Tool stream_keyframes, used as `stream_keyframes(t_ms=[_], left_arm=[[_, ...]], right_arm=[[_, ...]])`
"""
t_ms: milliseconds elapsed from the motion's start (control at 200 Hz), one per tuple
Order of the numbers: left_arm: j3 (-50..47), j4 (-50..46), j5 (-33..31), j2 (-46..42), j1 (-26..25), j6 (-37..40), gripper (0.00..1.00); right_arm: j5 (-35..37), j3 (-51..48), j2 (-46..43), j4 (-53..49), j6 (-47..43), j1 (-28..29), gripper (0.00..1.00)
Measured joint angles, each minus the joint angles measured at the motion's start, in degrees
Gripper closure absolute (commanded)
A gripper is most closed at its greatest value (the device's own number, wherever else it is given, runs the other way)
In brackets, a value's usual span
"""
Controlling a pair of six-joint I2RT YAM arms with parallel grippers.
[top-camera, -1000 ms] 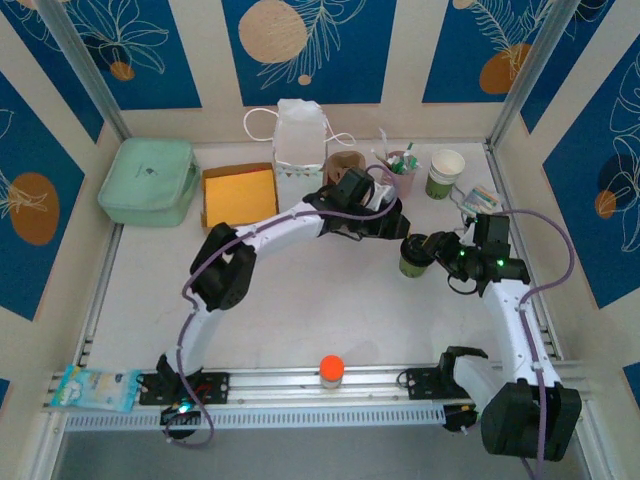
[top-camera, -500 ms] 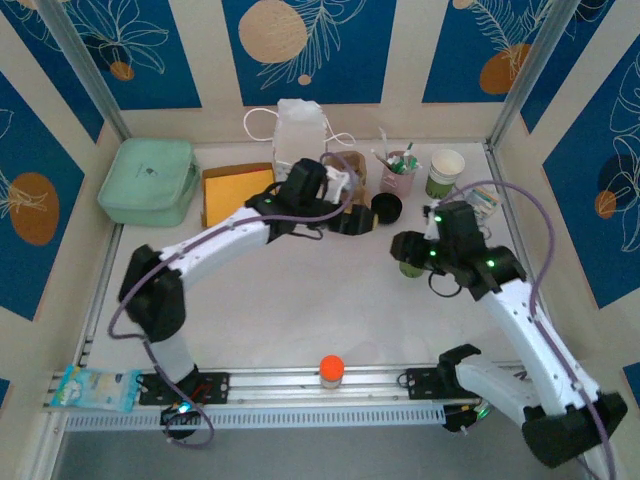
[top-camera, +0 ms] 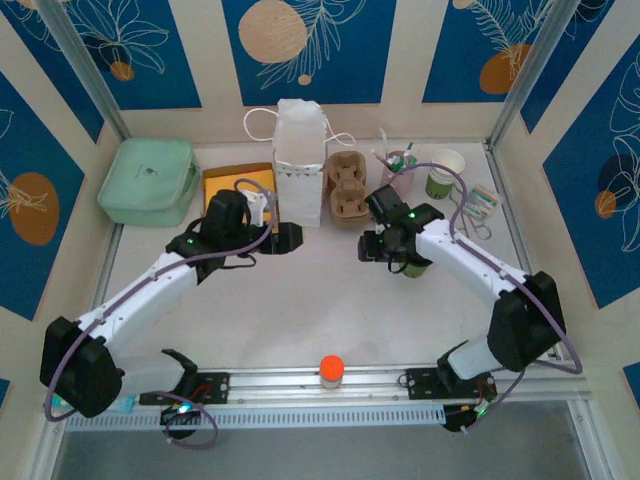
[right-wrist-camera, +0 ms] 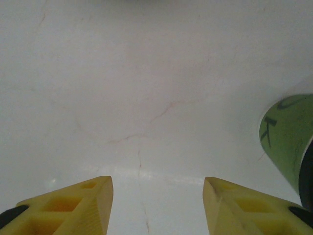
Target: Pack the takeout coffee
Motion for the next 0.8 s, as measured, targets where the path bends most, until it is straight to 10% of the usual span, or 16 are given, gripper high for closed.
stream_keyframes(t_ms=[800], left_arm=[[-3.0,2.9,0.7,1.5,1.1,-1.7,0.17]], right_arm=[[3.0,-2.3,5.5,1.7,-2.8,-8.3,0.5]])
